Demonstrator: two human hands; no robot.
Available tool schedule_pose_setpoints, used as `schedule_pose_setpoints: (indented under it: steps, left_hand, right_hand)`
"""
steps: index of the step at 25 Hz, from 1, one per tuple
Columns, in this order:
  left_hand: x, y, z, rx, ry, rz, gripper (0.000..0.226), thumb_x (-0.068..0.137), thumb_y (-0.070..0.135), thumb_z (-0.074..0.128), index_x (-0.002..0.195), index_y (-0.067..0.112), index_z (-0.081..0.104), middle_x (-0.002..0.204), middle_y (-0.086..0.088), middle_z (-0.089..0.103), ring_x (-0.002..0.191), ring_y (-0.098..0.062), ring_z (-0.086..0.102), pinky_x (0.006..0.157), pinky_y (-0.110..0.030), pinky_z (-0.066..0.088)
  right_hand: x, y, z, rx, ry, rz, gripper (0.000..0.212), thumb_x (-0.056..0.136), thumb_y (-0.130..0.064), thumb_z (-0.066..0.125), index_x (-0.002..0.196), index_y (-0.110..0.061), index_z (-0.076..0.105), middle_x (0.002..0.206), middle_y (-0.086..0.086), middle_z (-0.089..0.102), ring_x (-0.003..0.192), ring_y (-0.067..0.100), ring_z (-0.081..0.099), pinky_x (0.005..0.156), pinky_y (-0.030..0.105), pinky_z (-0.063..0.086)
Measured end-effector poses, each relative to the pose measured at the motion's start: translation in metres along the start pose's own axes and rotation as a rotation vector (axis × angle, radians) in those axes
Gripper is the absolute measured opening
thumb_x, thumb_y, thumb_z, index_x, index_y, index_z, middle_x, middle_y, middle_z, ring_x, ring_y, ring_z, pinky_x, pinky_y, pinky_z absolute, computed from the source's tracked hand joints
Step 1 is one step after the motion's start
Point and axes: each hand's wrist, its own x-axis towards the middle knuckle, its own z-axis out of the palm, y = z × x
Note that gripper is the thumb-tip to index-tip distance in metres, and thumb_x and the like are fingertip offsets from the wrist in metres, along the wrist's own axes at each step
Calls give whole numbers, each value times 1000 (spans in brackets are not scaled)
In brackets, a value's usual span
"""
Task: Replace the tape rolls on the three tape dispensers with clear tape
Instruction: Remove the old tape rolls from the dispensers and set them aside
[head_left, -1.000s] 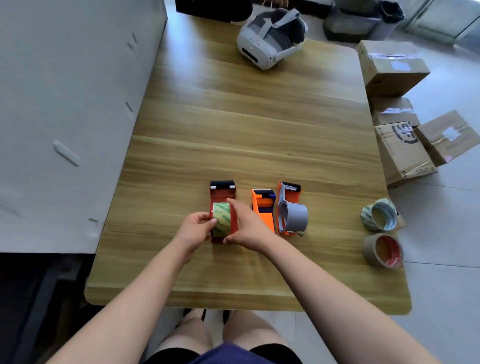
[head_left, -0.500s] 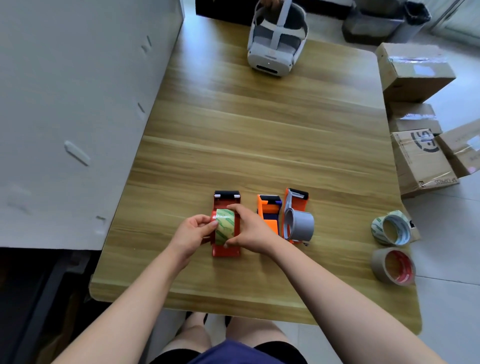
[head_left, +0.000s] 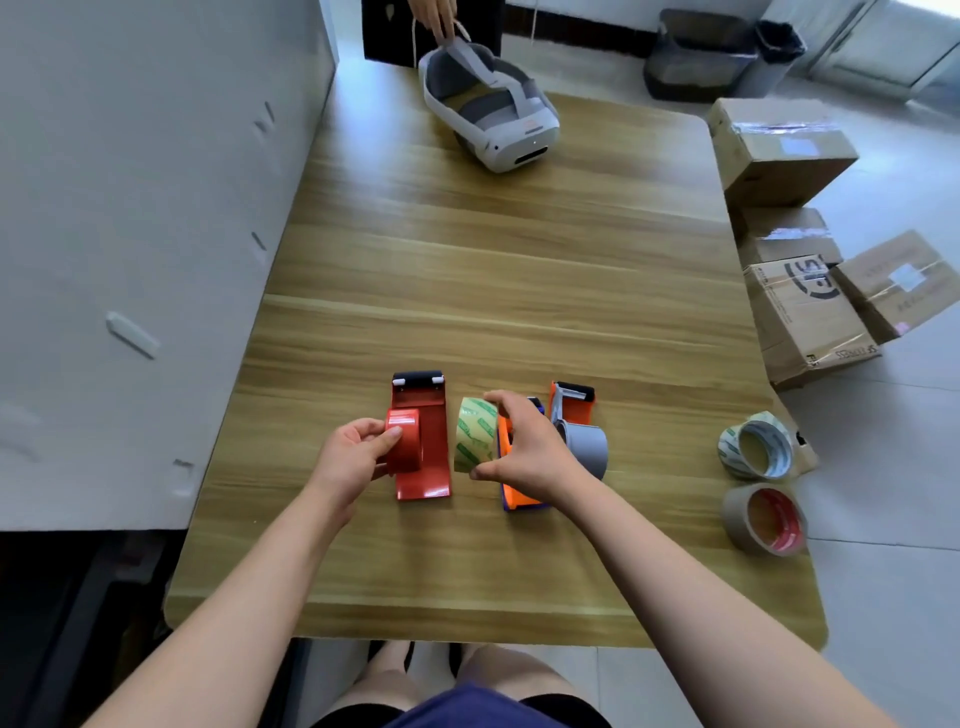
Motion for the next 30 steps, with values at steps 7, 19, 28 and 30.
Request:
schedule_pose_setpoints:
  steps: [7, 19, 28, 30]
  left_hand:
    - [5, -18, 13, 77, 25, -31, 16, 87, 0, 57, 74, 10, 57, 72, -9, 59, 68, -20, 54, 66, -31, 46]
    - [26, -7, 23, 354, 154, -209, 9, 84, -1, 58, 82, 7, 53, 98, -23, 60, 74, -28, 56, 41, -22, 48]
    - [14, 5, 58, 676, 456, 82, 61, 78, 19, 63, 130, 7, 34, 127, -25, 50, 119, -45, 44, 98, -52, 40]
    - [6, 9, 65, 626, 483, 157, 54, 79, 18, 60, 128, 11, 38, 130, -20, 50, 120, -41, 44, 100, -53, 39]
  right_hand:
    - [-23, 30, -64, 30, 285, 115, 86, 56, -14, 87, 131, -10, 45, 130, 7, 49, 121, 20, 46, 99, 21, 35]
    - [-62, 91, -154, 103, 595, 307, 88, 58, -27, 87, 133, -19, 42, 127, 10, 45, 116, 24, 51, 101, 42, 45]
    - [-41, 148, -208, 63, 655, 424, 86, 61, -34, 85, 132, -14, 42, 132, 11, 51, 120, 24, 49, 99, 34, 41]
    - [-29, 161, -217, 5, 636, 420, 82, 63, -34, 85, 131, -12, 44, 134, 12, 49, 122, 24, 47, 97, 30, 38]
